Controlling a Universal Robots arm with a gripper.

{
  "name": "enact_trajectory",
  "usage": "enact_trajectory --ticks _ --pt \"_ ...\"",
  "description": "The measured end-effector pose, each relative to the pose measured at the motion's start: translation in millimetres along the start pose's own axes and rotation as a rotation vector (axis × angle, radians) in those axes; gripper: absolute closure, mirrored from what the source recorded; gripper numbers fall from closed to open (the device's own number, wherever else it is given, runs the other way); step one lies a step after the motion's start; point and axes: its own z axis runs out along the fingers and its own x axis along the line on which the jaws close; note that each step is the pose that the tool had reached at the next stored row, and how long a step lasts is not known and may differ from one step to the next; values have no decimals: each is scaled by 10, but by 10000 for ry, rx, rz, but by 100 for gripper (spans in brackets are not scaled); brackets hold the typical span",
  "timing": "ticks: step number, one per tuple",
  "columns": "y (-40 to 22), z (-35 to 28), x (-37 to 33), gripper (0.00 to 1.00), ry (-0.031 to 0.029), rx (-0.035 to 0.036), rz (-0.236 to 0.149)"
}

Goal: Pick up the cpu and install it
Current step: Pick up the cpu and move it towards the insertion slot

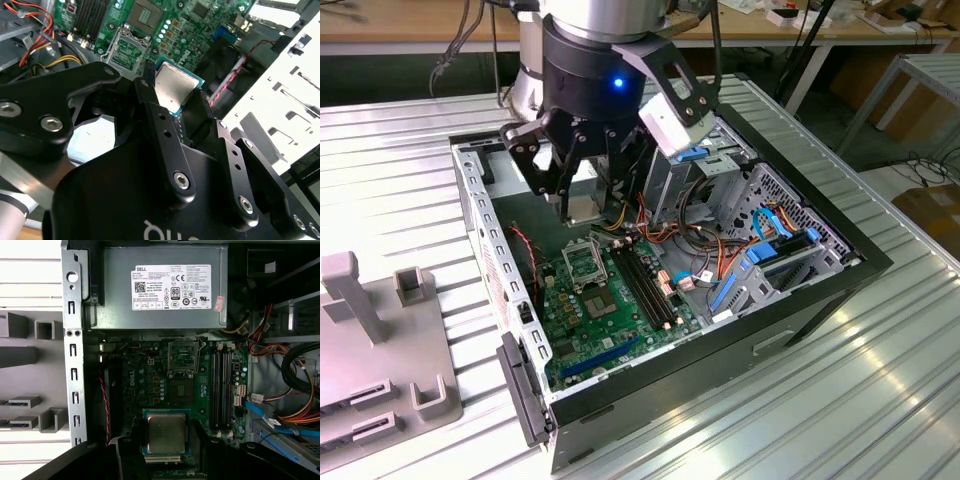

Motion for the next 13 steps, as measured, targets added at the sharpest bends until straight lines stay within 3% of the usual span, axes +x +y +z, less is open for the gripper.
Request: enact_trajectory --ticks 13 --pt "-20 27 -374 53 0 7 1"
